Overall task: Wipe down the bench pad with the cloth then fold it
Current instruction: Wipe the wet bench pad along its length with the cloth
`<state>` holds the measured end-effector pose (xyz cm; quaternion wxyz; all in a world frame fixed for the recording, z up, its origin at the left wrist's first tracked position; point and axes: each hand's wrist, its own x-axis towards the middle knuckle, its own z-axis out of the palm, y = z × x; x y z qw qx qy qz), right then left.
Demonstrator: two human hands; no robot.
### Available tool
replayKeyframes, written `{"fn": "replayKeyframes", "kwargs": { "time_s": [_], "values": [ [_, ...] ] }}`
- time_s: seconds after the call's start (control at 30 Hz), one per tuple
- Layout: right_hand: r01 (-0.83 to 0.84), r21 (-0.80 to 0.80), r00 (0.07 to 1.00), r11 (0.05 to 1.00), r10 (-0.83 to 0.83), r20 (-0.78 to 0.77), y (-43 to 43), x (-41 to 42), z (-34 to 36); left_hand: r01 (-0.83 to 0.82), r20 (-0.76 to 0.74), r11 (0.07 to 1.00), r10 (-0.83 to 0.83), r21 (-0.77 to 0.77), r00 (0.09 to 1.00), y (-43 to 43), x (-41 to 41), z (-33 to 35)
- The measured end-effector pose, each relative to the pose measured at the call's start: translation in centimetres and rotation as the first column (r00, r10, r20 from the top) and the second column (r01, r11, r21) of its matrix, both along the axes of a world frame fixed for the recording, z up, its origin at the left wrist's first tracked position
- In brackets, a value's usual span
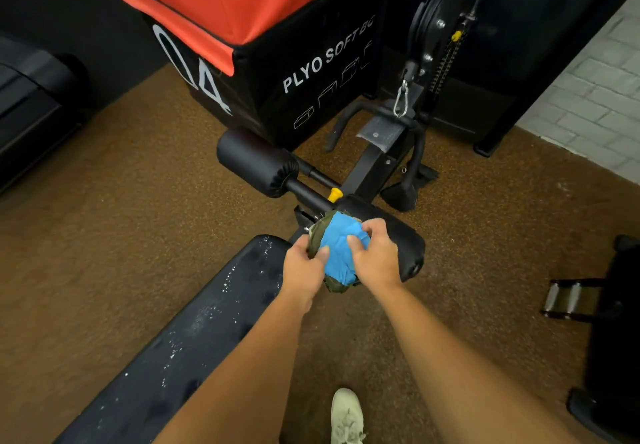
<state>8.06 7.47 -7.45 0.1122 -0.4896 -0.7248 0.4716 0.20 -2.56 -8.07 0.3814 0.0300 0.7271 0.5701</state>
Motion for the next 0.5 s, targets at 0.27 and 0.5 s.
{"fn": "replayKeyframes", "kwargs": {
  "time_s": [0.27, 0.5],
  "values": [
    [-0.182, 0.077, 0.983, 0.980, 0.179, 0.046, -4.7, -0.9, -2.8, -0.047, -0.121, 0.981, 0.024, -0.190, 0.992, -6.0, -1.4, -2.4],
    [-0.287, 0.105, 0.952, 0.952, 0.272, 0.138, -7.4, -2.2, -6.1, -0.061, -0.224, 0.941, -0.017, -0.334, 0.974, -8.9, -2.8, -5.3]
  ]
}}
